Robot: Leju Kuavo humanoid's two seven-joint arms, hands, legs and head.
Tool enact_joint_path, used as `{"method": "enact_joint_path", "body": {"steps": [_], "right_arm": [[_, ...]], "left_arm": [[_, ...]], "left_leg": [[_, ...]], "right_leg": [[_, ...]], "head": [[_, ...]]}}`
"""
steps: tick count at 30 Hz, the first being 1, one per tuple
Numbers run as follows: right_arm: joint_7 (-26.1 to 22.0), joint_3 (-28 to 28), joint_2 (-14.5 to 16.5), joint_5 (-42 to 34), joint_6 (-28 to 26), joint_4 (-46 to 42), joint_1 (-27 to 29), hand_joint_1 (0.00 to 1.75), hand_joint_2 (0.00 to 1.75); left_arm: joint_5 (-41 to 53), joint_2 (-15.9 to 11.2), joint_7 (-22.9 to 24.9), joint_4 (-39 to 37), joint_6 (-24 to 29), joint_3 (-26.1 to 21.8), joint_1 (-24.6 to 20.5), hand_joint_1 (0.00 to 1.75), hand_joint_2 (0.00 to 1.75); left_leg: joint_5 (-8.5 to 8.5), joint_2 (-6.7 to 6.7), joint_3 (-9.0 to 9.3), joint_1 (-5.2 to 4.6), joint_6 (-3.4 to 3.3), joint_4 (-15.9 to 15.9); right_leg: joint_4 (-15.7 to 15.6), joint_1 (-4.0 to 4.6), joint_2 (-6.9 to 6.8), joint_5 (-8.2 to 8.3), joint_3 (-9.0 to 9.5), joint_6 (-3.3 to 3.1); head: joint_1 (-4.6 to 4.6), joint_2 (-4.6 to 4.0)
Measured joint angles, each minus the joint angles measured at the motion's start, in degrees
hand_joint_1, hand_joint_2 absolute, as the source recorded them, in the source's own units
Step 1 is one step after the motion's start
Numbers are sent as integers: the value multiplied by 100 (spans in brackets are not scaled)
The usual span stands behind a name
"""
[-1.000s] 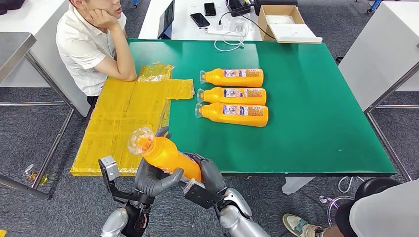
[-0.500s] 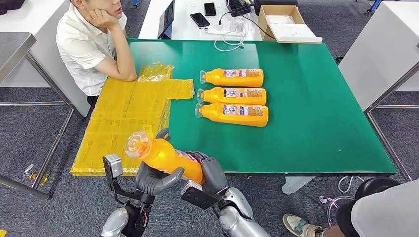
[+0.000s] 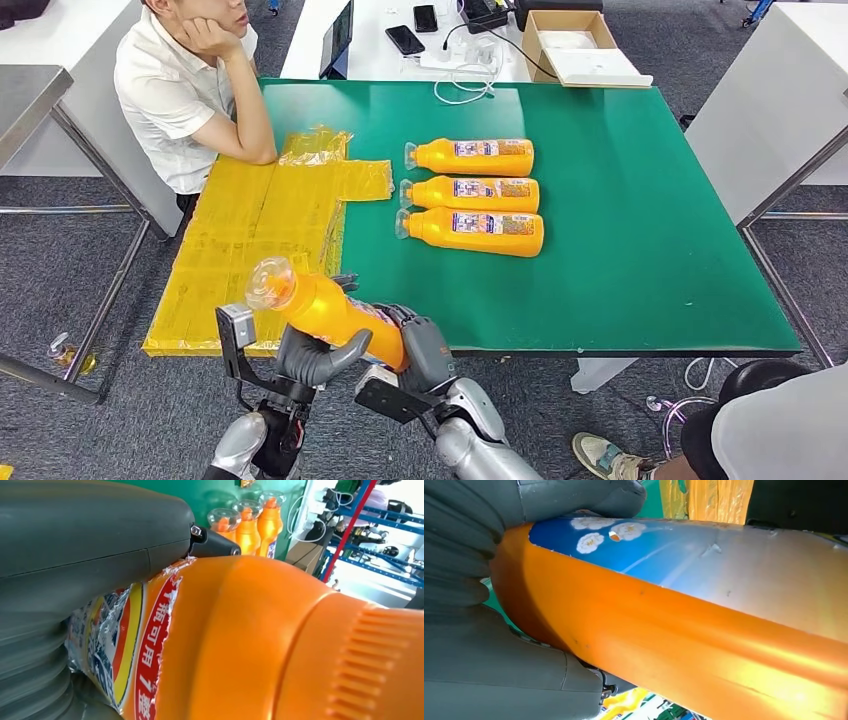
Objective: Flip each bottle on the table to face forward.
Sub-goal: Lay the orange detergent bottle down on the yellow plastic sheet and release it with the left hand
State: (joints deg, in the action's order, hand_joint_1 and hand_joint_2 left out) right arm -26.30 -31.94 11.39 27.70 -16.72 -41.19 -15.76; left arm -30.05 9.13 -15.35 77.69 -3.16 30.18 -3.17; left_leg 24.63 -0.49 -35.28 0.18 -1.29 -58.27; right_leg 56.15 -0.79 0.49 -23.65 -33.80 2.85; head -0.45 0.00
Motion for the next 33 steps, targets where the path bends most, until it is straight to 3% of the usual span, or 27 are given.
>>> {"method": "enact_joint_path", "body": {"steps": [3, 5, 6, 12, 24, 27, 33], "right_arm": [[-45, -10, 30, -51, 5, 31, -3, 41, 175], [-130, -49, 45, -130, 56, 47, 0, 5, 175], [-192, -82, 57, -181, 98, 55, 6, 0, 175], [-610, -211, 167, -421, 166, 84, 76, 0, 175], [-944, -362, 251, -525, 139, 145, 119, 0, 175], [-1063, -434, 260, -509, -32, 170, 161, 0, 175], [-1275, -515, 303, -602, -373, 194, 250, 0, 175]], "left_arm": [[-67, 1, -16, 0, 12, -1, -5, 175, 175], [-159, 3, -38, 2, 6, -2, -12, 175, 175], [-225, 4, -51, 5, -8, -2, -16, 175, 175], [-775, -14, -113, 121, -360, -87, 17, 175, 175], [-1395, -61, -74, 329, -716, -321, 286, 175, 175], [-1395, -46, -52, 410, -638, -397, 376, 175, 175], [-551, 14, -47, 514, 87, -482, 353, 175, 175]], "left_leg": [[0, 0, 0, 0, 0, 0], [0, 0, 0, 1, 0, 0], [0, 1, 0, 1, 0, 0], [0, 2, -1, 1, 0, 0], [0, 3, -1, 1, 0, 0], [0, 3, -2, 1, 1, 0], [0, 2, -4, 1, 0, 0]], "right_leg": [[0, 0, 0, 0, -1, 0], [0, 1, 0, 0, -2, 0], [0, 1, 0, 0, -2, 0], [0, 1, 1, 0, -5, 0], [0, 1, 1, -1, -8, -1], [0, 1, 1, -1, -9, -1], [-1, 0, 0, 0, -9, -1]], "head": [[-1, 0], [-1, 0], [0, 0], [0, 0], [-1, 0], [-1, 0], [0, 0]]}}
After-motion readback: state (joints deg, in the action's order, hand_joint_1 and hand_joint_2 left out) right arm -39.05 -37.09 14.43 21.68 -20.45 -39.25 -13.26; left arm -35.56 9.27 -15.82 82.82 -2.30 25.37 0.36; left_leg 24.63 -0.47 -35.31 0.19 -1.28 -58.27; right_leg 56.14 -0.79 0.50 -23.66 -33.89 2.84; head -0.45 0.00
